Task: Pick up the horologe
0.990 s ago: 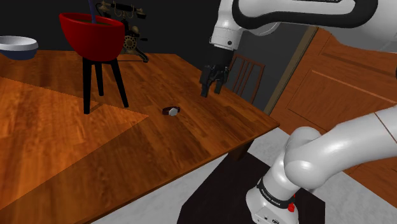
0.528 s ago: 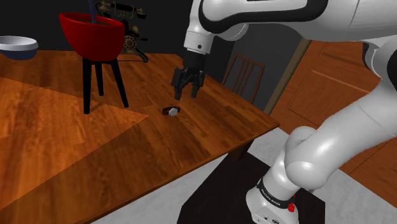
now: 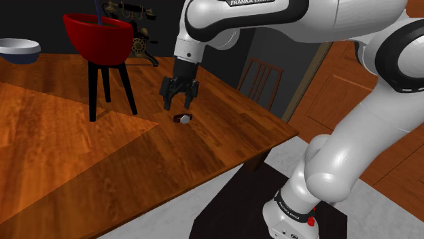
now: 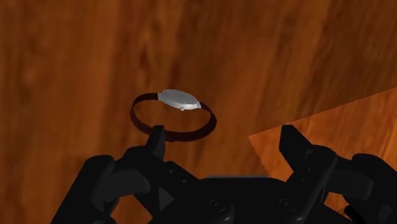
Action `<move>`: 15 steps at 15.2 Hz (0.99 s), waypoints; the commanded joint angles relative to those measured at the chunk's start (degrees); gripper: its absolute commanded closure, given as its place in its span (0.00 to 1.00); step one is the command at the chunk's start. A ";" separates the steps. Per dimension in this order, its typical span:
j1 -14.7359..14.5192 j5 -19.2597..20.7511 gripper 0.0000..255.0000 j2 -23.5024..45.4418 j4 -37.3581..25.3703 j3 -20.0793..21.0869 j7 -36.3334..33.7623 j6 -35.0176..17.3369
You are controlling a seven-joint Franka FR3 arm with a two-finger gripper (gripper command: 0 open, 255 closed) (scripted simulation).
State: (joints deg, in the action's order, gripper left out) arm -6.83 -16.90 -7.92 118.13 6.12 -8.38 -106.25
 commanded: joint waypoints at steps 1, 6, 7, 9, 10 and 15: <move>-0.10 -0.16 0.00 0.49 0.98 0.13 0.22 -1.50; -0.18 -0.40 0.00 1.13 3.04 0.24 0.86 -4.13; -0.18 -0.40 1.00 1.16 3.05 0.25 0.86 -4.18; -0.20 -0.41 1.00 1.14 3.05 0.27 0.82 -4.16; -0.20 -0.40 1.00 1.15 3.04 0.27 0.81 -4.16; -0.20 -0.42 1.00 1.08 3.12 0.27 0.81 -4.17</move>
State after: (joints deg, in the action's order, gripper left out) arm -7.06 -17.35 -6.88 121.18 6.42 -7.56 -110.45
